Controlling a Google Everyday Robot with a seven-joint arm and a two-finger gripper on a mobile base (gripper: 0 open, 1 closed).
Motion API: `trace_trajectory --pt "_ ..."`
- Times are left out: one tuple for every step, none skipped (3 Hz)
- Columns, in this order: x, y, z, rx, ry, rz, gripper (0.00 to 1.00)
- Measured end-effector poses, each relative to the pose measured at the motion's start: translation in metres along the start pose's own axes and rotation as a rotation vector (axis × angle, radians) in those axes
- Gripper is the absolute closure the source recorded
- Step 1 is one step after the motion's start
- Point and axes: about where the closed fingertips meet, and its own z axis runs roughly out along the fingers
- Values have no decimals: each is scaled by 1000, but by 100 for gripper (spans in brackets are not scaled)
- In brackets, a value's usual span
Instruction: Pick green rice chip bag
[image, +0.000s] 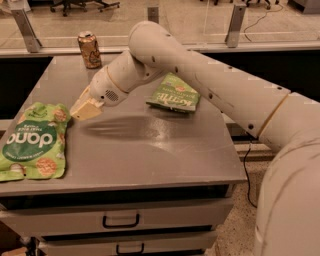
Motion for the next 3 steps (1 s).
trace_trajectory --pt "-22 0 7 -20 41 -83 35" --pt "-50 2 11 -34 114 -184 12" --pt "-61 -5 25 -59 196 -239 0"
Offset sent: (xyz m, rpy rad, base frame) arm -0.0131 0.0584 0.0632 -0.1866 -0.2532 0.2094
